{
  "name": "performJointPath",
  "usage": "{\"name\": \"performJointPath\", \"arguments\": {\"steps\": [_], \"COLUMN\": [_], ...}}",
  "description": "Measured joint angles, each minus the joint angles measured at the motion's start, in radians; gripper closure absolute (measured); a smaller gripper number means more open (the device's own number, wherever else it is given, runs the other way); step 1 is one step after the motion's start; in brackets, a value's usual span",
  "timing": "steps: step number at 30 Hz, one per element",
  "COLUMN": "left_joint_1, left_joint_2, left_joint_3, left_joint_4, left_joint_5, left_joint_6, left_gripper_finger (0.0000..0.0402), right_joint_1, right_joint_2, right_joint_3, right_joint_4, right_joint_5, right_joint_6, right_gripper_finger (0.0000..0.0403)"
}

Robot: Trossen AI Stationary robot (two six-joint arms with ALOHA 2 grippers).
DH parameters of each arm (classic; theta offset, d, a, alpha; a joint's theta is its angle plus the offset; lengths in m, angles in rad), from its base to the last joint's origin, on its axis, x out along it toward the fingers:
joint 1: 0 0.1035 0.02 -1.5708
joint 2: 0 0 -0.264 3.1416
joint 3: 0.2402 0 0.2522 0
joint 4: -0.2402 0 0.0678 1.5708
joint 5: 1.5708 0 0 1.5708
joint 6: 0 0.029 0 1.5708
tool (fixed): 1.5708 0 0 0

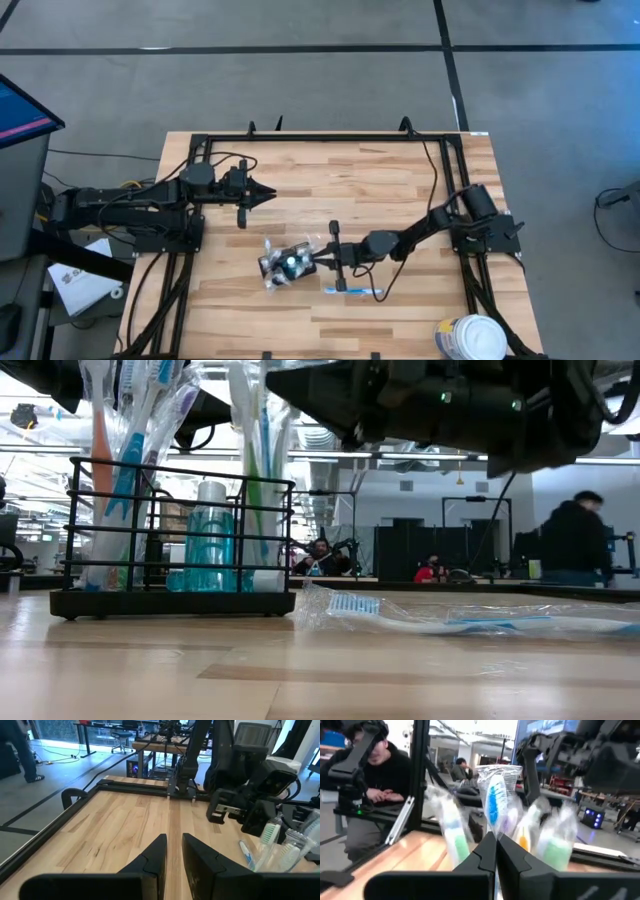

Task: Pick & Place toothbrushing station
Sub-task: Put the white blue toothbrush into the black toothbrush rack

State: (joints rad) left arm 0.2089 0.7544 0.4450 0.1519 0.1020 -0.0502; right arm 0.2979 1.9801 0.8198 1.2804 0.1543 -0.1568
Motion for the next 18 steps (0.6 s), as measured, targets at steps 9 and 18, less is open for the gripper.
{"name": "performJointPath", "arguments": {"steps": [9, 18], "left_joint_1": [0.000, 0.000], "left_joint_2": [0.000, 0.000], "left_joint_3": [0.000, 0.000], "left_joint_4": [-0.002, -0.002], "left_joint_5": [0.000, 0.000], "left_joint_6": [0.000, 0.000], "left_gripper_finger": [0.0349, 0.0349], "right_joint_1": [-0.034, -0.031], "right_joint_2": [0.022, 0.021], "right_joint_3": [-0.002, -0.001], "right_joint_4": [-0.040, -0.054], "right_joint_5": [0.001, 0.001], "right_joint_6": [0.079, 0.079], "right_gripper_finger": [0.0403, 0.0403]}}
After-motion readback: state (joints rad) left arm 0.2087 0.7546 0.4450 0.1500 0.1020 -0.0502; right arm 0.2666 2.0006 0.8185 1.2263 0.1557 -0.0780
